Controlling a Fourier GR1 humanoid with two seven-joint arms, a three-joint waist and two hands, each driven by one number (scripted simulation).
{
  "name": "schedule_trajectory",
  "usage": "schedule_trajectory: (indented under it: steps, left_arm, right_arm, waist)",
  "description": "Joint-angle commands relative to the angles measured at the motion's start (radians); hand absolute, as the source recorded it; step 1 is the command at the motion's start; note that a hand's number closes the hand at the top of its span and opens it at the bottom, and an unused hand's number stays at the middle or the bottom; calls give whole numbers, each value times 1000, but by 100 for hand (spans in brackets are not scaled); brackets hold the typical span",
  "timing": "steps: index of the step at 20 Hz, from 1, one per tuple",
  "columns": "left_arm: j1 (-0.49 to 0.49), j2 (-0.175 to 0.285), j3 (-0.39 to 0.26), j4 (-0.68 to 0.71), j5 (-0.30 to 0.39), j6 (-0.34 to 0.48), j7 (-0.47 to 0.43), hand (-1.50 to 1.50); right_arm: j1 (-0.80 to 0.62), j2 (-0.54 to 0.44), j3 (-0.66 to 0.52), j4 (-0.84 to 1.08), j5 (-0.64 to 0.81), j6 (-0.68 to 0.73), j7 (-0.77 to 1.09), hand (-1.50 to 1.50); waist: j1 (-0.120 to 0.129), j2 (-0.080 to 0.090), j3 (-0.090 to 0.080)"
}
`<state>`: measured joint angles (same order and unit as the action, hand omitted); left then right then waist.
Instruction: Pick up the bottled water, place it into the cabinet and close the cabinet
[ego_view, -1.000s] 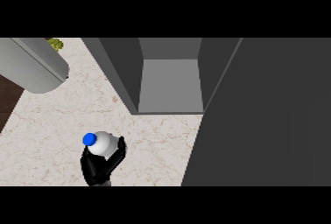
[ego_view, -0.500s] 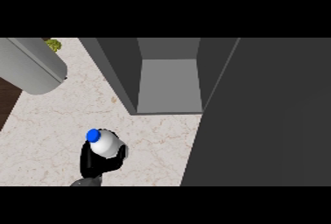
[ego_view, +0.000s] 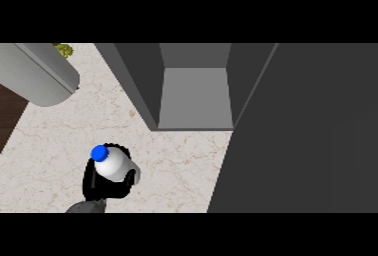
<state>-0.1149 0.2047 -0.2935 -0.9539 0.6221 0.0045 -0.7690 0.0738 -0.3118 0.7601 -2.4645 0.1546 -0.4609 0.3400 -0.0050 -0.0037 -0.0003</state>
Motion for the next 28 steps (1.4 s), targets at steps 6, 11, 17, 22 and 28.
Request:
schedule_trajectory:
  steps: [6,11,17,22,28]
  left_arm:
    - [111,-22,-48,-308,-21,76,170,150]
    - [71,-29,-58,-404,-71,151,247,150]
    - [-30,-91,-80,-448,-148,268,336,150]
    - [-128,-142,-84,-480,-187,352,459,150]
    - [-270,-150,-21,-464,-215,391,560,150]
  right_arm:
    - [30,-14,38,-90,105,-1,38,-150]
    - [57,-18,66,-92,144,-15,23,-150]
    - [92,-16,105,-73,154,-43,-29,-150]
    - [20,-13,39,-113,119,-22,65,-150]
    - [23,-26,40,-105,88,-19,24,-150]
  waist:
    - [5,-1,1]
    - [1,-1,0]
    - [-7,-1,0]
    - [-4,1,0]
    - [-5,1,0]
